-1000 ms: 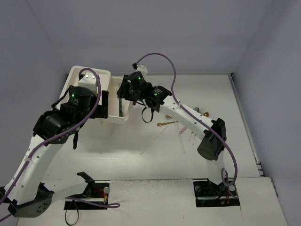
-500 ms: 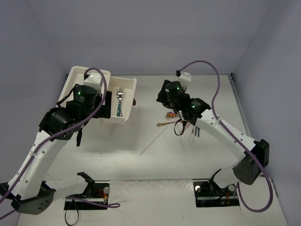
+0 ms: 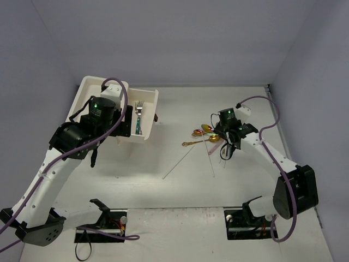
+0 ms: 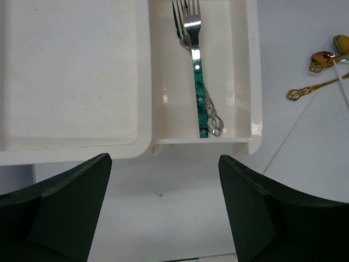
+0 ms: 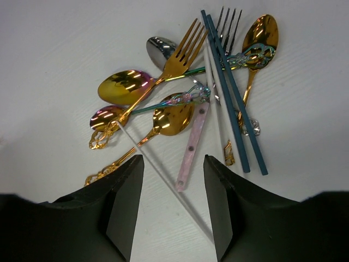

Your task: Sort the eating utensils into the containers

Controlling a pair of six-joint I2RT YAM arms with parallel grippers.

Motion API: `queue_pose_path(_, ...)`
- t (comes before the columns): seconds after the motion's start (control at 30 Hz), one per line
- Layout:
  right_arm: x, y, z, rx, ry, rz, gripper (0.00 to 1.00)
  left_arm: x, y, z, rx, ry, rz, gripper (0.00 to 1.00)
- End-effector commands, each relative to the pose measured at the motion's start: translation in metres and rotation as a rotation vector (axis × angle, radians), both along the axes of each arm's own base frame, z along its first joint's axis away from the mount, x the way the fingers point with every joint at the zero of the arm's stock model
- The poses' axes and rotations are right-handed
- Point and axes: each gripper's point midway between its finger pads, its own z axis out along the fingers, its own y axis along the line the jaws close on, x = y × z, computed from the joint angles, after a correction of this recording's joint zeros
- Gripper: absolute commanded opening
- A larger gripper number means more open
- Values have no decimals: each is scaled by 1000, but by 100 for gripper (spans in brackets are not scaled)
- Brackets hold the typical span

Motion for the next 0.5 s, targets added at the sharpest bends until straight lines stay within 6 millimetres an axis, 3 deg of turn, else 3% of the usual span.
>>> queue_pose_path(0.0, 28, 1, 10, -63, -15, 143, 44, 4, -1, 4, -12, -24, -1, 77)
queue_pose_path(0.2, 42, -5, -8, -71, 56, 231, 44, 3, -1, -2, -1, -10, -8, 77)
queue_pose_path(0.47, 58, -28, -22, -52, 86, 128, 40, 3, 0, -6, 6, 0, -9, 77)
